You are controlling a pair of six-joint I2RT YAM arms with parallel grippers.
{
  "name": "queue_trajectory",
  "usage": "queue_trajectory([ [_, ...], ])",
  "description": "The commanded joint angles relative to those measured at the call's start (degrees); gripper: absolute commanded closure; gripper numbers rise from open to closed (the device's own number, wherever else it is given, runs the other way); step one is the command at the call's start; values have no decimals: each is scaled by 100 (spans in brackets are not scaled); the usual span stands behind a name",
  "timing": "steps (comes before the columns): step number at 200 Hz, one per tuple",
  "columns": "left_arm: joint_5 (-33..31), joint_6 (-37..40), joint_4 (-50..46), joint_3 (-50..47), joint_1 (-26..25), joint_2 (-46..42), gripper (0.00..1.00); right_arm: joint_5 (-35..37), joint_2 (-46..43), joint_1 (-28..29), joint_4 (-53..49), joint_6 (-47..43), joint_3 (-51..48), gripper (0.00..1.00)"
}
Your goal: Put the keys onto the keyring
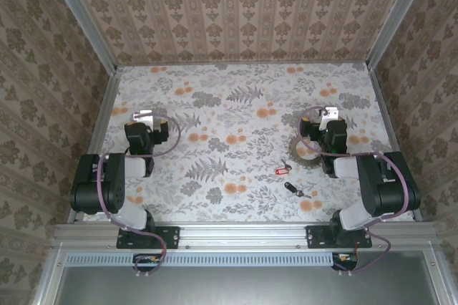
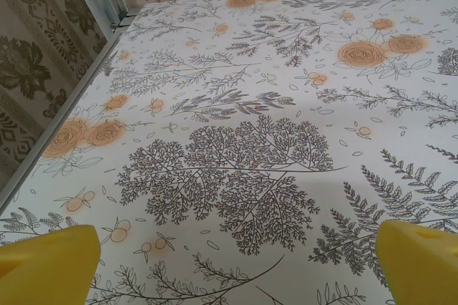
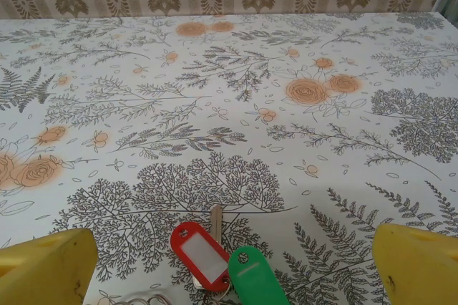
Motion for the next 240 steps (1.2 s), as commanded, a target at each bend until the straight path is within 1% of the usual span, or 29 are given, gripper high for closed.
queue_trajectory([
  [1, -78, -110, 111, -33, -23, -29, 0, 125, 45, 13, -41, 48, 66, 0],
  [158, -34, -118, 129, -55, -13, -38, 0, -1, 36, -40, -38, 67, 62, 1],
  [178, 45, -109, 369, -211, -14, -127, 0, -205, -2, -10, -18, -43, 31, 0],
  [201, -159, -177, 850, -583, -6, -382, 0, -184, -98, 42, -12, -113, -11, 0],
  [216, -268, -247, 690, -672, 15, -720, 0, -75, -370, 83, -262, -126, -4, 0],
  [225, -295, -297, 283, -628, 25, -1018, 0, 12, -590, 83, -598, -74, 66, 0],
  [233, -316, -369, -181, -543, 37, -1298, 0, 99, -897, 83, -1194, 50, 226, 0],
  [240, -361, -488, -677, -442, 45, -1594, 0, 216, -1146, 85, -2012, 228, 485, 0],
])
